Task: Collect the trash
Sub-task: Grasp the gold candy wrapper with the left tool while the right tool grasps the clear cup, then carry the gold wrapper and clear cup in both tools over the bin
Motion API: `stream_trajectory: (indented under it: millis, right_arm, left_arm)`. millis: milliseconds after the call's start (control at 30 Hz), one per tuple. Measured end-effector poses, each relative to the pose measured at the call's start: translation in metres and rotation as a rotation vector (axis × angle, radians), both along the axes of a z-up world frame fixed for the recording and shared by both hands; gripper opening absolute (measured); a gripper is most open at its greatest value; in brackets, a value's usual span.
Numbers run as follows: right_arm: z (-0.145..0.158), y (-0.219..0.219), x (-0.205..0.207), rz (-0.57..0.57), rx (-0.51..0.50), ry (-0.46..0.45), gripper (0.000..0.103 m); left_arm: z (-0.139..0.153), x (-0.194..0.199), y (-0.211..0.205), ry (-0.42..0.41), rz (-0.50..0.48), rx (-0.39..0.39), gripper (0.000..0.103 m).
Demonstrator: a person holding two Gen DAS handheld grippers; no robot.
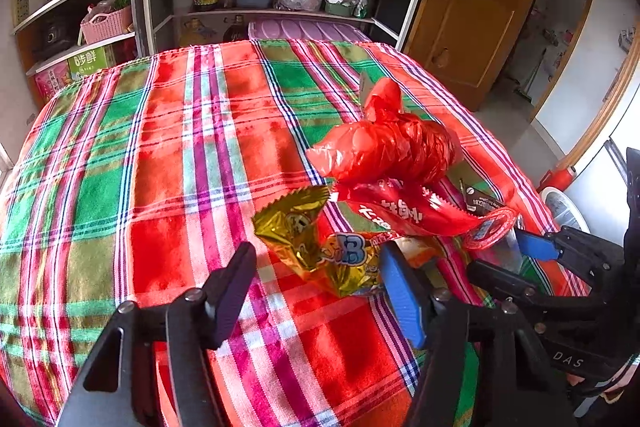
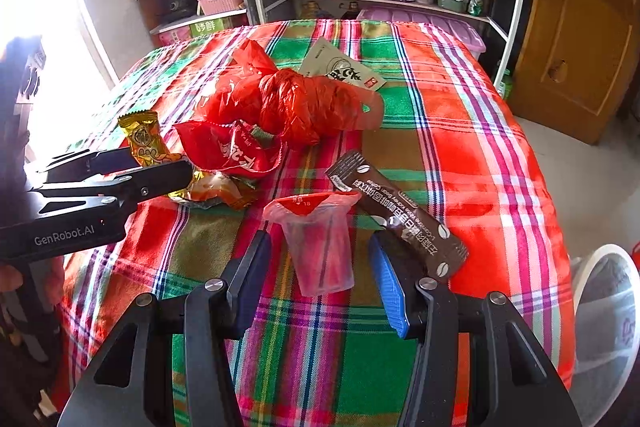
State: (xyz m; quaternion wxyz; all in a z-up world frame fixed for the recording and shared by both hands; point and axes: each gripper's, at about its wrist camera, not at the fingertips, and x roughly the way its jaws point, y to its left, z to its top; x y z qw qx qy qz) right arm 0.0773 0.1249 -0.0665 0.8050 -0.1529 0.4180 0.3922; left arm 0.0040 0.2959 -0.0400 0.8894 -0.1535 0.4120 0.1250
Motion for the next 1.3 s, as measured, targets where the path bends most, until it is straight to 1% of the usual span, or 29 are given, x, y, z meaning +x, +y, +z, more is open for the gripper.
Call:
stream_trajectory:
  millis: [67,100,133,167,200,267,300,333,433,467,933,1200,1300]
  right_arm:
    - [-0.001,0.001,-0.002,-0.001,-0.005,-0.013,0.052]
    - [-0.002,0.001,-0.003,0.001,-0.005,-0.014,0.05]
    - [-0.002,0.0,-0.004,0.003,-0.003,-0.014,0.044]
    - [-0.001,0.0,-0.004,0.004,-0.001,-0.016,0.041]
    - [-0.001,-0.001,-0.005,0.001,0.0,-0.018,0.037]
    - [-0.001,-0.002,-0.005,-0.001,0.002,-0.018,0.033]
    - [-0.001,-0.003,-0.005,-0.003,0.005,-0.019,0.03]
    - [-0.001,-0.004,-0.005,-0.005,0.007,-0.02,0.03]
    - [0.002,-0.006,-0.005,-0.007,0.017,-0.023,0.03]
    - [0.003,-0.006,-0.005,-0.009,0.02,-0.025,0.03]
    - [0.017,-0.023,-0.015,-0.024,0.076,-0.043,0.029]
    - [0.025,-0.037,-0.019,-0.051,0.103,-0.05,0.029]
    - [0.028,-0.045,-0.02,-0.067,0.114,-0.055,0.029]
  left_arm:
    - [0.0,0.001,-0.002,0.006,-0.004,0.004,0.054]
    - [0.0,0.002,-0.001,0.005,-0.005,0.004,0.052]
    - [0.0,0.002,-0.001,0.006,-0.005,0.006,0.046]
    - [0.001,0.002,-0.002,0.007,-0.005,0.008,0.04]
    - [0.001,0.002,-0.002,0.009,-0.006,0.01,0.038]
    - [0.0,0.003,-0.002,0.013,-0.007,0.013,0.031]
    - [0.0,0.002,-0.002,0.014,-0.009,0.011,0.029]
    - [0.0,0.002,-0.002,0.013,-0.009,0.01,0.026]
    - [0.001,0.0,-0.002,0.006,-0.006,0.013,0.02]
    - [0.002,0.0,-0.002,0.003,-0.007,0.012,0.017]
    - [0.02,-0.02,-0.007,-0.048,-0.019,0.019,0.017]
    - [0.034,-0.024,-0.025,-0.076,-0.047,0.041,0.017]
    - [0.041,-0.025,-0.036,-0.091,-0.065,0.067,0.017]
